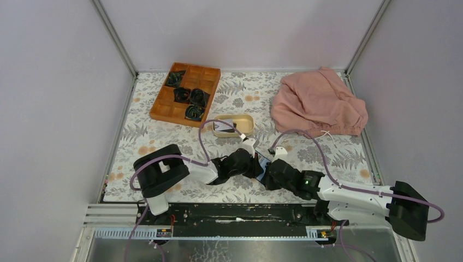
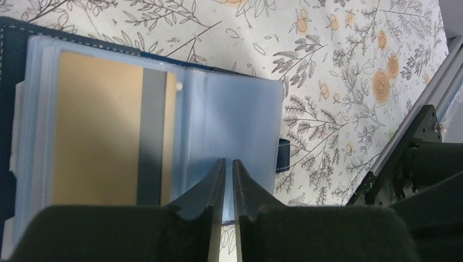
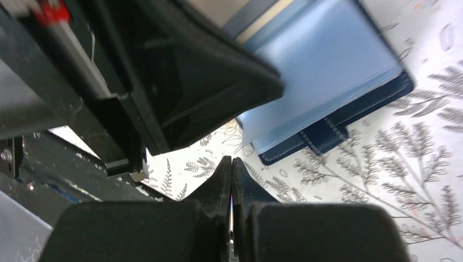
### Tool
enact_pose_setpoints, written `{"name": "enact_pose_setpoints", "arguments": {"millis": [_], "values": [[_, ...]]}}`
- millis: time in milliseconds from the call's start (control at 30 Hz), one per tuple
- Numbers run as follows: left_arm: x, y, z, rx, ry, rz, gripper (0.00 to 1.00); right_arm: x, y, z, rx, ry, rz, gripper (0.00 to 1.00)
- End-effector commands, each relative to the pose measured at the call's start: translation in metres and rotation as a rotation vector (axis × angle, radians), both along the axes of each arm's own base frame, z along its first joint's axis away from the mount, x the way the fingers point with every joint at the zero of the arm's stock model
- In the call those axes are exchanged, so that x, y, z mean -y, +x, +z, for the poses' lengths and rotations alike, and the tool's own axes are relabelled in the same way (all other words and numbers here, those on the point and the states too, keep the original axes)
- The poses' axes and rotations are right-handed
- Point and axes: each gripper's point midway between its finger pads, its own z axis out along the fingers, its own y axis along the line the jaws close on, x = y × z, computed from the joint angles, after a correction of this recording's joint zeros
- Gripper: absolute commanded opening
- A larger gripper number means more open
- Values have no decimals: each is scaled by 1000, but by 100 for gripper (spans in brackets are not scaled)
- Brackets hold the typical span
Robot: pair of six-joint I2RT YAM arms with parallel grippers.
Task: Take the credit cards out of the card holder
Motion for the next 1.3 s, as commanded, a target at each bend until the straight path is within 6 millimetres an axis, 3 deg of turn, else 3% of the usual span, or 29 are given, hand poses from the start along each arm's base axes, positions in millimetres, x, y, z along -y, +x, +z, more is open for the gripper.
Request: {"name": "enact_pose_setpoints", "arguments": {"millis": [0, 333, 467, 567, 700, 900, 1000, 1133, 1267], "values": [[18, 4, 12, 16, -50, -14, 17, -16, -15, -8, -57, 48, 13, 0], [14, 9, 24, 48, -38, -3, 17, 1, -16, -36, -99, 16, -68, 0], [13, 10, 25, 51, -34, -1, 17, 18, -6, -47, -138, 25, -144, 0], [10, 9, 26, 53, -33, 2, 17, 30, 10, -43, -123, 63, -202, 0], [4, 9, 24, 58, -19, 6, 17, 49, 31, -33, -89, 54, -263, 0], [-8, 14, 26, 62, -21, 28, 18, 51, 52, -12, -57, 51, -259, 0], [-21, 21, 40, 63, -81, 71, 17, 46, 55, 7, -22, 78, -232, 0], [-52, 35, 82, 53, -285, 117, 17, 38, 57, 43, 50, 191, -219, 0], [-81, 54, 87, 105, -236, 197, 32, 31, 66, 63, 101, 210, -196, 0]]}}
